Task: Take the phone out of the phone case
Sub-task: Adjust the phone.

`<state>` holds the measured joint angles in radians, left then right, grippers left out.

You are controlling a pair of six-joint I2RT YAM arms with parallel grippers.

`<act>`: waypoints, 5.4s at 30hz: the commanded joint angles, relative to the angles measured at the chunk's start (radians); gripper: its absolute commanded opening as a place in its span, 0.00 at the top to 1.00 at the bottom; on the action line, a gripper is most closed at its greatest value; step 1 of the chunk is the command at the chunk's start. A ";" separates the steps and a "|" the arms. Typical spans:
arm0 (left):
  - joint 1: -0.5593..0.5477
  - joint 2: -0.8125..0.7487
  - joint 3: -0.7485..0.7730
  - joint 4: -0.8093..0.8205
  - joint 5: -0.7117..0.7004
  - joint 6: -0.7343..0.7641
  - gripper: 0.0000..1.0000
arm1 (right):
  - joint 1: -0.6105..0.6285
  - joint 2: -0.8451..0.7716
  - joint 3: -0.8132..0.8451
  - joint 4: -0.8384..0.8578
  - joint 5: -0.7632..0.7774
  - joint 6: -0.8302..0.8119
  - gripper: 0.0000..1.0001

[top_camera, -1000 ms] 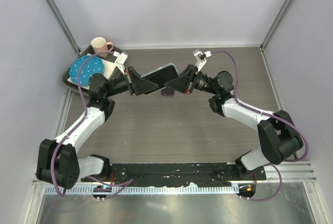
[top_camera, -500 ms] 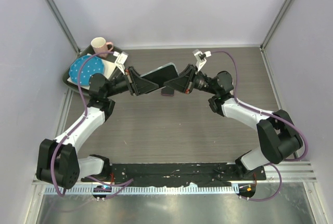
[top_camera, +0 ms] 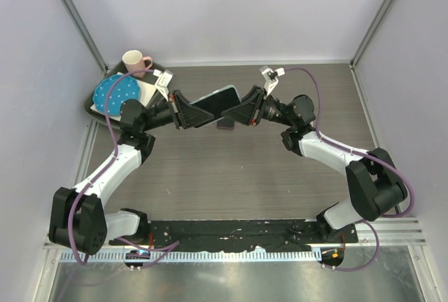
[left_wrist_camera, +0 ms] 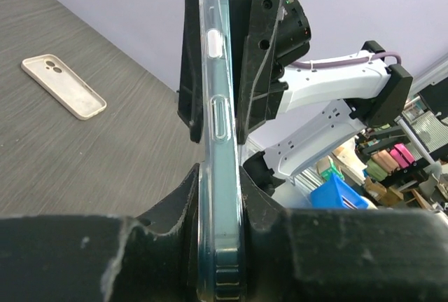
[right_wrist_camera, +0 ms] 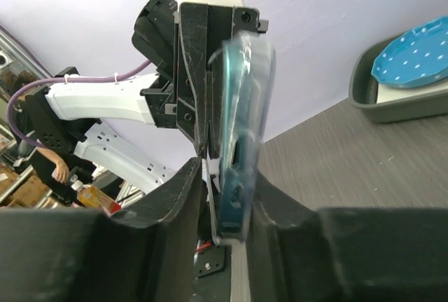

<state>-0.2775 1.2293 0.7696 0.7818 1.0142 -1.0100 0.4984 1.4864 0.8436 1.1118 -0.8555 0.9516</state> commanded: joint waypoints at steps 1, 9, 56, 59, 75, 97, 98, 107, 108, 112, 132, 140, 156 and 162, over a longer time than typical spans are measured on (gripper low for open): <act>-0.003 -0.019 0.034 0.077 0.023 -0.030 1.00 | -0.049 -0.034 0.077 0.017 -0.083 -0.037 0.44; 0.001 -0.030 0.030 0.141 0.057 -0.078 1.00 | -0.166 -0.058 0.123 0.237 -0.355 0.240 0.26; 0.008 0.001 0.066 0.135 0.080 -0.157 1.00 | 0.025 -0.198 0.112 0.559 -0.594 0.250 0.55; 0.008 0.001 0.066 0.134 0.077 -0.154 1.00 | 0.025 -0.199 0.109 0.559 -0.600 0.246 0.53; 0.005 0.019 0.097 0.090 0.096 -0.157 1.00 | 0.034 -0.215 0.121 0.560 -0.659 0.180 0.87; -0.097 0.203 0.142 -0.061 0.162 -0.062 1.00 | 0.115 -0.256 0.196 0.559 -0.680 0.200 0.97; -0.098 0.210 0.142 -0.058 0.161 -0.061 1.00 | 0.118 -0.262 0.195 0.559 -0.682 0.200 0.96; -0.097 0.228 0.137 -0.036 0.141 -0.071 1.00 | 0.120 -0.258 0.206 0.559 -0.682 0.203 0.90; -0.097 0.231 0.134 -0.036 0.141 -0.070 1.00 | 0.120 -0.262 0.207 0.559 -0.682 0.208 0.88; -0.097 0.245 0.128 -0.032 0.127 -0.070 1.00 | 0.124 -0.271 0.222 0.557 -0.682 0.213 0.92; -0.089 0.170 0.132 -0.021 0.110 -0.050 1.00 | -0.001 -0.212 0.132 0.554 -0.608 0.260 0.39; 0.000 0.105 0.146 0.016 0.086 -0.064 1.00 | -0.250 -0.216 0.133 0.560 -0.577 0.518 0.34; 0.011 0.038 0.263 -0.478 -0.045 0.263 1.00 | -0.339 -0.368 0.378 -1.431 0.046 -0.753 0.28; 0.021 0.079 0.272 -0.181 0.044 -0.018 1.00 | -0.337 -0.370 0.181 -0.908 -0.071 -0.453 0.32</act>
<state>-0.2687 1.3174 0.9730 0.3256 0.9920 -0.8272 0.1635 1.0966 1.1042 0.0879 -0.9455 0.5018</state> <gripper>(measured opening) 0.200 0.691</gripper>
